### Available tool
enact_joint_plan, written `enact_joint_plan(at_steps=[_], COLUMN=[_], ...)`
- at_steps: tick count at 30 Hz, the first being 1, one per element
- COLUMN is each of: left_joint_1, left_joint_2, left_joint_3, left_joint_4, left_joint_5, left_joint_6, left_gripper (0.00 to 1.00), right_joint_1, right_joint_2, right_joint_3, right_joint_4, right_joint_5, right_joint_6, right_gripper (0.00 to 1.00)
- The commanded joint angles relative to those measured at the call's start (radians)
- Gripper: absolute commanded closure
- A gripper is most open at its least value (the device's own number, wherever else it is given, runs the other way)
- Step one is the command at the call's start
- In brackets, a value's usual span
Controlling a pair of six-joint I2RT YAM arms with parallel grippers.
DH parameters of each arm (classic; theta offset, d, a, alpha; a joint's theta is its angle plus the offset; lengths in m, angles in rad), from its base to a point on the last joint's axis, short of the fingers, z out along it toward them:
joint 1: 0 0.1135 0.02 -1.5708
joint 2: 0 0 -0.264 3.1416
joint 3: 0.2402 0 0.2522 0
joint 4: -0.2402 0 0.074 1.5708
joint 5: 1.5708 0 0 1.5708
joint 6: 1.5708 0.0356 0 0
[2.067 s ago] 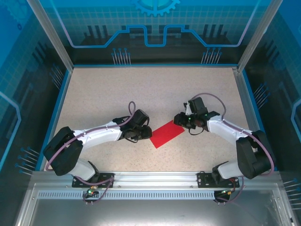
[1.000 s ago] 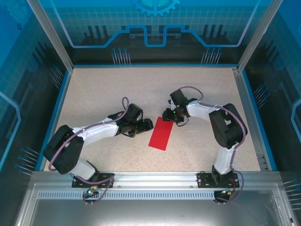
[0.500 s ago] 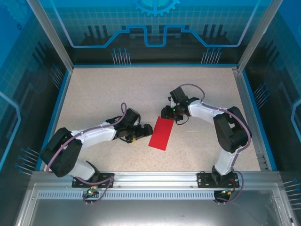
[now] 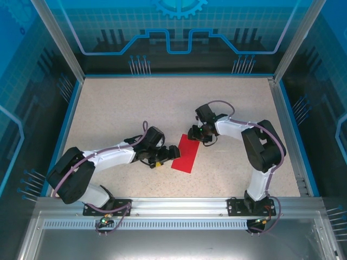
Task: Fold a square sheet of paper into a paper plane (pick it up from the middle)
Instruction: Rotate the square sheet of paper at the center of the table, then fold the triangle a second time at the center of the table.
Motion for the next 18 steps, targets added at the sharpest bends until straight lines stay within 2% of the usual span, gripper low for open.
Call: enact_joint_plan(at_steps=[1,18], left_joint_1=[-0.019,-0.063], left_joint_2=[0.011,0.093], left_joint_3=[-0.004,0.013], left_joint_4=[0.022,0.102], left_joint_5=[0.058,0.099], left_joint_6=[-0.028,-0.079], left_gripper=[0.05,0.06], right_joint_1=[-0.014,-0.041], right_joint_2=[0.034,0.032], right_joint_3=[-0.033,-0.072], right_joint_4=[-0.011,0.013], right_joint_5=[0.001,-0.015], right_joint_6=[0.025,0.036], right_gripper=[0.58,0.59])
